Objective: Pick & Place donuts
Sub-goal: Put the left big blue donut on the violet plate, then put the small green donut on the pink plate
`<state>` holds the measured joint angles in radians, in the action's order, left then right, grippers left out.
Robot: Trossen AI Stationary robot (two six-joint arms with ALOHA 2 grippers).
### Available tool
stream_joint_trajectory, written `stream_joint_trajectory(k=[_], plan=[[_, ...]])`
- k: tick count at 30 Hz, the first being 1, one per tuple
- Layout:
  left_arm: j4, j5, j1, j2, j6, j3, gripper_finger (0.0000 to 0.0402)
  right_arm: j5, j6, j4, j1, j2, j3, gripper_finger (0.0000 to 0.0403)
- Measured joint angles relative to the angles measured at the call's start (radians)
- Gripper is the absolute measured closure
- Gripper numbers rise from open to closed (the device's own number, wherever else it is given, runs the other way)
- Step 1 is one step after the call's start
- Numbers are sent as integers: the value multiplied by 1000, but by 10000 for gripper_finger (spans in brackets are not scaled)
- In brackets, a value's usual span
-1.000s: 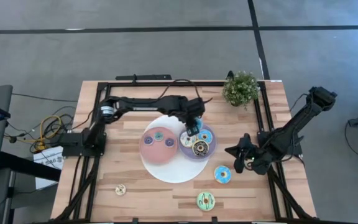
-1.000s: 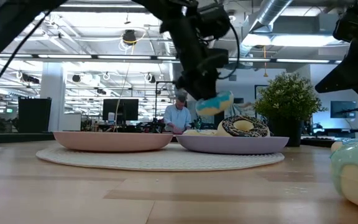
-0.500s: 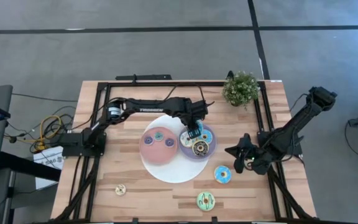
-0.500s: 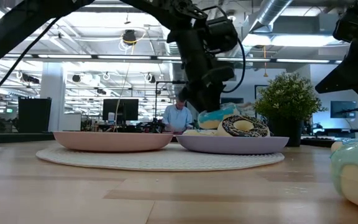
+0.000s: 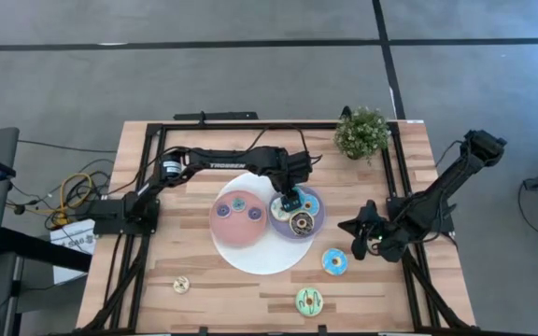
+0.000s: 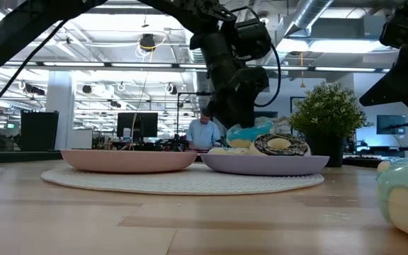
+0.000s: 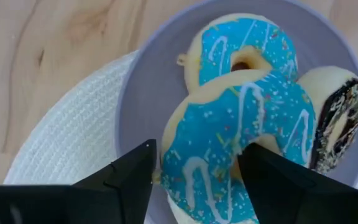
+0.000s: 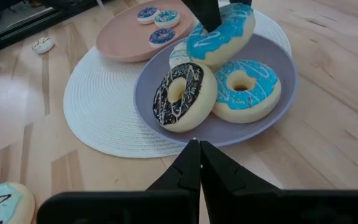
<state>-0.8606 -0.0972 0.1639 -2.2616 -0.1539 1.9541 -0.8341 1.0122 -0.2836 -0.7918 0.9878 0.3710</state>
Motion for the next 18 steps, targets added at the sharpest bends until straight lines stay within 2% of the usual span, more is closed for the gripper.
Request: stream_joint_trajectory(k=[9, 18], plan=[[2, 87, 3, 1, -12, 0, 174, 2, 0, 0, 0, 0, 0, 403], [-37, 78, 3, 2, 15, 31, 175, 4, 1, 0, 0, 0, 0, 403]])
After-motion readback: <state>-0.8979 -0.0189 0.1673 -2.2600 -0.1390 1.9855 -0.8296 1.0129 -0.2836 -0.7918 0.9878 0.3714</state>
